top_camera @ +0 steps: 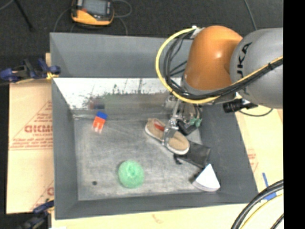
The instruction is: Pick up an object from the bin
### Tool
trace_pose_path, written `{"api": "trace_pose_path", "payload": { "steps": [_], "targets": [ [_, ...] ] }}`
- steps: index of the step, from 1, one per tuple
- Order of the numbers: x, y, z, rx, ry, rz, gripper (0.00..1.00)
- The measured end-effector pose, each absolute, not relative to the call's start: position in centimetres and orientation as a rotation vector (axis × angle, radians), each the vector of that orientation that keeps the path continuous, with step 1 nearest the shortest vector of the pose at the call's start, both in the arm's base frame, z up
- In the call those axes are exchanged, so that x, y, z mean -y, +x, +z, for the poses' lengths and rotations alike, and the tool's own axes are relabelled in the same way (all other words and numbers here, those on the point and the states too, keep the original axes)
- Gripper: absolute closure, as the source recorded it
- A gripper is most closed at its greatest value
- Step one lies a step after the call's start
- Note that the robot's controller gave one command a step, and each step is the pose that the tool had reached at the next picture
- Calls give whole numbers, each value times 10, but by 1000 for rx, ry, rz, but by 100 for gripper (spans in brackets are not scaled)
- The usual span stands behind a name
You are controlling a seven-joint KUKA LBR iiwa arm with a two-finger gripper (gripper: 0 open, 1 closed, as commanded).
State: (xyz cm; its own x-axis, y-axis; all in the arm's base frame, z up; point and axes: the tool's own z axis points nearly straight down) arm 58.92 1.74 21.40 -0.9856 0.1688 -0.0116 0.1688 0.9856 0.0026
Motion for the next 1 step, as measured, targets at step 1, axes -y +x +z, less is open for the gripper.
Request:
{"api": "trace_pose_path", "payload": {
  "steps": [1],
  "targets": [
    [-12, 596, 163, -3120, 235, 0, 0]
  ]
}}
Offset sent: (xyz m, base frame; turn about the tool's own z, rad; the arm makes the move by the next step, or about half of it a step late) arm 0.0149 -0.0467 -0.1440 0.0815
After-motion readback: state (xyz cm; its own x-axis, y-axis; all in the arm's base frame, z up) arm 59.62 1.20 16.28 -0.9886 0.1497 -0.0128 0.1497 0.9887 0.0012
